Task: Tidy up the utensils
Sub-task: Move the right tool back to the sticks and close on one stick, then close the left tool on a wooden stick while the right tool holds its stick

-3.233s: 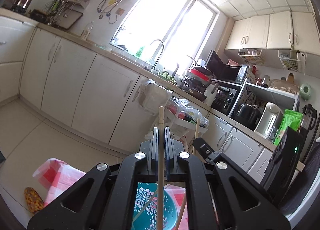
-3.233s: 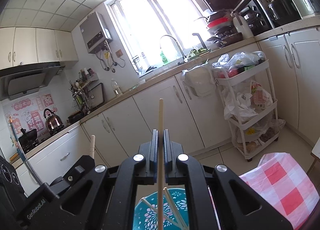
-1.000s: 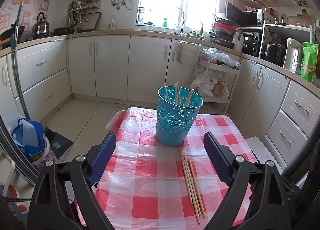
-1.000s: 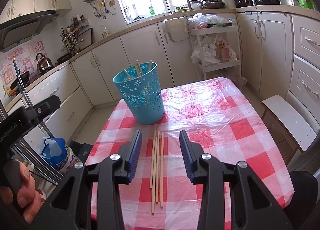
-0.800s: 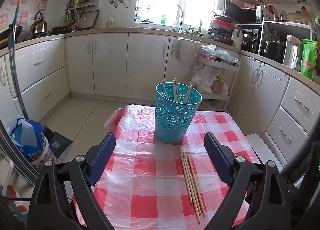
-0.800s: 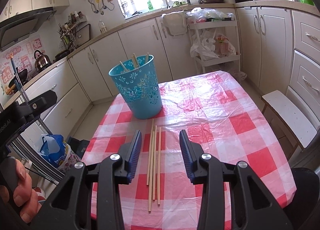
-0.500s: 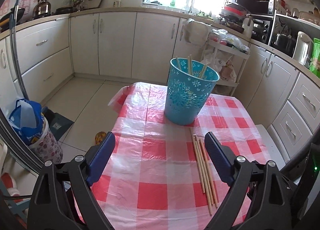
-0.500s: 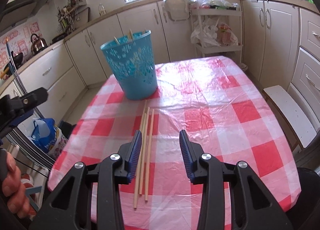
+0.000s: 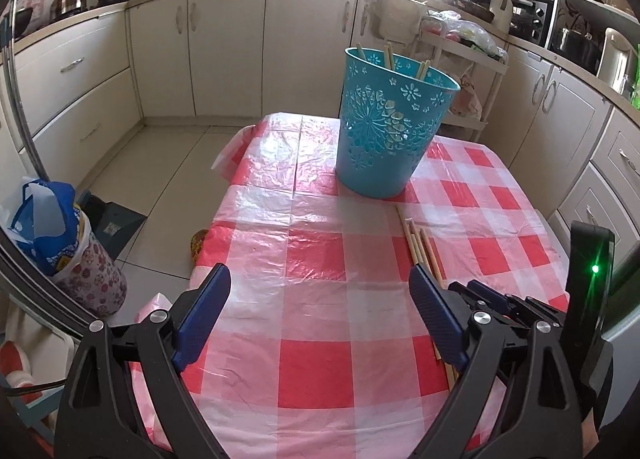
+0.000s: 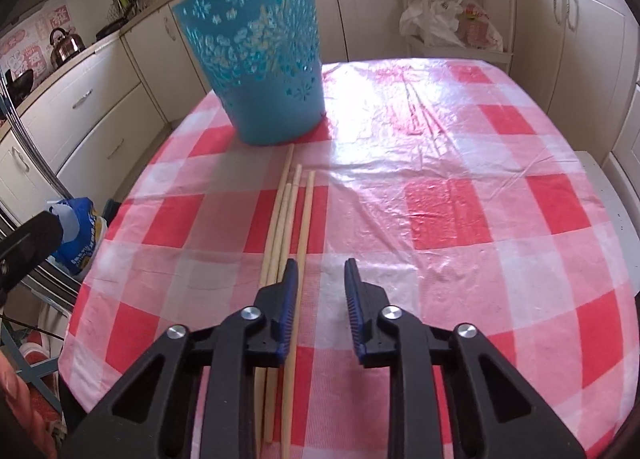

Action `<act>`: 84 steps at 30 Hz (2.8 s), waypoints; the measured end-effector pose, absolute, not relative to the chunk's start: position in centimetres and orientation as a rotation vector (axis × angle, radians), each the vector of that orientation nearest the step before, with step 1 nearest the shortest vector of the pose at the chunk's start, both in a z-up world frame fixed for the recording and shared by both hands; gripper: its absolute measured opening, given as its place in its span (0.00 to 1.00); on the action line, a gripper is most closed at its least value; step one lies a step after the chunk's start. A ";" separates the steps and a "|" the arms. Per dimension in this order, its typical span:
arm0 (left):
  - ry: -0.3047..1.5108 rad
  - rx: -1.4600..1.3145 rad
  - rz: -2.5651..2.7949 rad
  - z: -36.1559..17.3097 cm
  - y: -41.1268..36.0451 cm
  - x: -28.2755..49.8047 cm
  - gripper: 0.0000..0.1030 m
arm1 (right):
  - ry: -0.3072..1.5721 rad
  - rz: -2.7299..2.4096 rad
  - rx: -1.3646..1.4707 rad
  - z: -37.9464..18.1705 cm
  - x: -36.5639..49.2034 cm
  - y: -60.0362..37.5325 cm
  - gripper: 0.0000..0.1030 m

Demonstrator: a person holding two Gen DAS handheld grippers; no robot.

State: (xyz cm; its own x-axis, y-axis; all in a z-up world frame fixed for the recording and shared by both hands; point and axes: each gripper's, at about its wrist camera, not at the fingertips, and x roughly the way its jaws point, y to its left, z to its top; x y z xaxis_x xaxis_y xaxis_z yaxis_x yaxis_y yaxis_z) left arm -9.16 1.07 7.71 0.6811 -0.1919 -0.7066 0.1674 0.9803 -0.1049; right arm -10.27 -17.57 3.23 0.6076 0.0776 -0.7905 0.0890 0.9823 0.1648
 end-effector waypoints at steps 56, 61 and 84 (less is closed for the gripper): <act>0.979 0.187 -0.330 0.5 -8.6 -3.6 0.51 | 0.907 0.134 0.385 2.1 -11.4 -21.9 0.05; 0.965 0.196 -0.340 0.6 -8.2 -4.2 0.18 | 0.906 0.136 0.393 2.1 -11.5 -22.0 0.05; 0.977 0.107 -0.319 2.4 -4.4 -5.8 0.23 | 0.959 0.067 0.207 2.8 -8.5 -20.0 0.15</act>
